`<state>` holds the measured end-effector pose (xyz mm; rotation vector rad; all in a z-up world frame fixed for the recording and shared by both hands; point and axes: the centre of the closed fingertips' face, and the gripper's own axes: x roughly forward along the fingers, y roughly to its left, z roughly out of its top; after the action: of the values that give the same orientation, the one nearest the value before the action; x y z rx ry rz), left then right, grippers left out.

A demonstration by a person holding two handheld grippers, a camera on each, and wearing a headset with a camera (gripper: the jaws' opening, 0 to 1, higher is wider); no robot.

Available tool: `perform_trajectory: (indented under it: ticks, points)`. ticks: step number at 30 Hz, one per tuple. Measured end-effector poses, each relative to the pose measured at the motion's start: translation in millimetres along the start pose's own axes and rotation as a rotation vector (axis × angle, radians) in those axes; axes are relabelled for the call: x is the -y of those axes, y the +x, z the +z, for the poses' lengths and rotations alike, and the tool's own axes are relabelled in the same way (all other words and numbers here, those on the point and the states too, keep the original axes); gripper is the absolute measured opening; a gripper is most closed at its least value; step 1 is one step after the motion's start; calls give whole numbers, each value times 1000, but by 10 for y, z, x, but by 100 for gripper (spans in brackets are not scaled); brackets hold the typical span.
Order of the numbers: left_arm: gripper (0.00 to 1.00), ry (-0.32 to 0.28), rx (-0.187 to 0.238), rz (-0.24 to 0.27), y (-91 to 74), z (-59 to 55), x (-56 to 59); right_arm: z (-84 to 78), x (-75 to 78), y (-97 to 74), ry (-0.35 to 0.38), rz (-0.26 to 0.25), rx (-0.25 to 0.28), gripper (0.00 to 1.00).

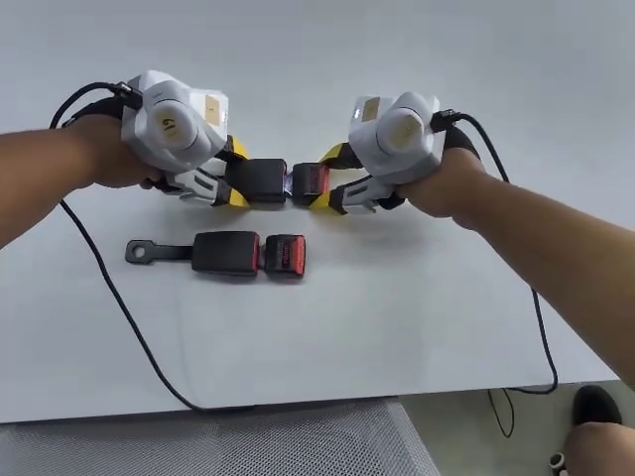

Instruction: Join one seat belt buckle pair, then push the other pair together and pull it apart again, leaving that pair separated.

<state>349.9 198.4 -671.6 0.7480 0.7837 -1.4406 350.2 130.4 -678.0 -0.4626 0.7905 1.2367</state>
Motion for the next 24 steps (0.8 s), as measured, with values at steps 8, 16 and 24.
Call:
perform_trajectory:
  ticks: [8,16,24]
  points:
    - [33,1,-1,0,5,2,5,-73,21,-44,-7,-2,-16,33]
    - [33,-1,-5,0,13,10,14,-191,39,-144,-26,3,-22,33]
    - [33,-1,-20,2,20,11,20,-295,-12,-335,-28,-7,-36,33]
